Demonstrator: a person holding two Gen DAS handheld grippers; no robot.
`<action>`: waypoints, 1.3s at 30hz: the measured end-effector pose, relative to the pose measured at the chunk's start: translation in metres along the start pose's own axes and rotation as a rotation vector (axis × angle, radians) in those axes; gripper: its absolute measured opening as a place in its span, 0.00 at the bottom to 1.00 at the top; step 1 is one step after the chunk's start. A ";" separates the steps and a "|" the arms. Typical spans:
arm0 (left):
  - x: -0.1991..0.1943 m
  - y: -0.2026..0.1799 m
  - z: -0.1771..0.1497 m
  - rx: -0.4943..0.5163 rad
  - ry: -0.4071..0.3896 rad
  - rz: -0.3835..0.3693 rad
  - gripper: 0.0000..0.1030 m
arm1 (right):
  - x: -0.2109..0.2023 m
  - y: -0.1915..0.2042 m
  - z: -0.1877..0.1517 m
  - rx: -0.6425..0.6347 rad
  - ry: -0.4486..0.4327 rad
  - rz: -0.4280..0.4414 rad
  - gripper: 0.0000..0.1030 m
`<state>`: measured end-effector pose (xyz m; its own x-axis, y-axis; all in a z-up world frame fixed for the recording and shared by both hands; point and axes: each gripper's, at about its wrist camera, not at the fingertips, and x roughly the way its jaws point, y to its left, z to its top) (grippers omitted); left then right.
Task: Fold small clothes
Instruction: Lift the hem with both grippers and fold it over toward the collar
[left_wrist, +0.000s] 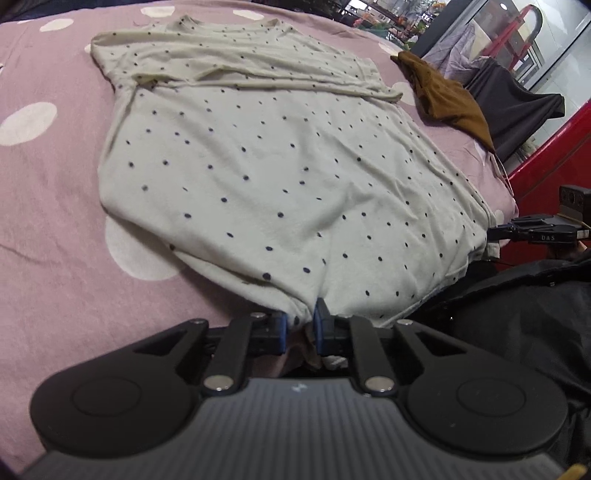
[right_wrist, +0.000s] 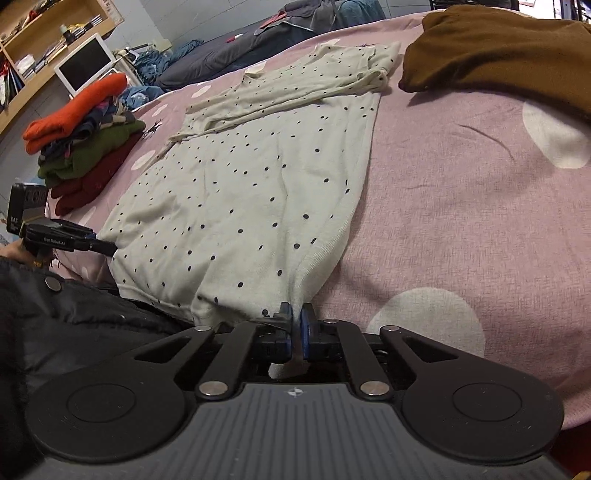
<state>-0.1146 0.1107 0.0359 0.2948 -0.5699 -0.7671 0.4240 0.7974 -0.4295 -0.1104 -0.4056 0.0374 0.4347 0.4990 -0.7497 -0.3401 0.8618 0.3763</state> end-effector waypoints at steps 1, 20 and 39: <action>-0.005 0.004 0.000 -0.012 -0.012 0.003 0.13 | -0.002 -0.001 0.001 -0.001 -0.004 0.000 0.08; -0.015 0.031 -0.009 -0.121 -0.044 0.026 0.41 | -0.002 -0.017 0.005 0.029 0.015 -0.019 0.15; -0.036 0.042 -0.014 -0.172 -0.161 -0.065 0.06 | -0.002 -0.015 0.008 0.026 0.032 0.030 0.06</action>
<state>-0.1197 0.1676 0.0386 0.4100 -0.6347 -0.6550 0.2988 0.7720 -0.5610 -0.0999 -0.4190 0.0374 0.3978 0.5218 -0.7547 -0.3306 0.8488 0.4126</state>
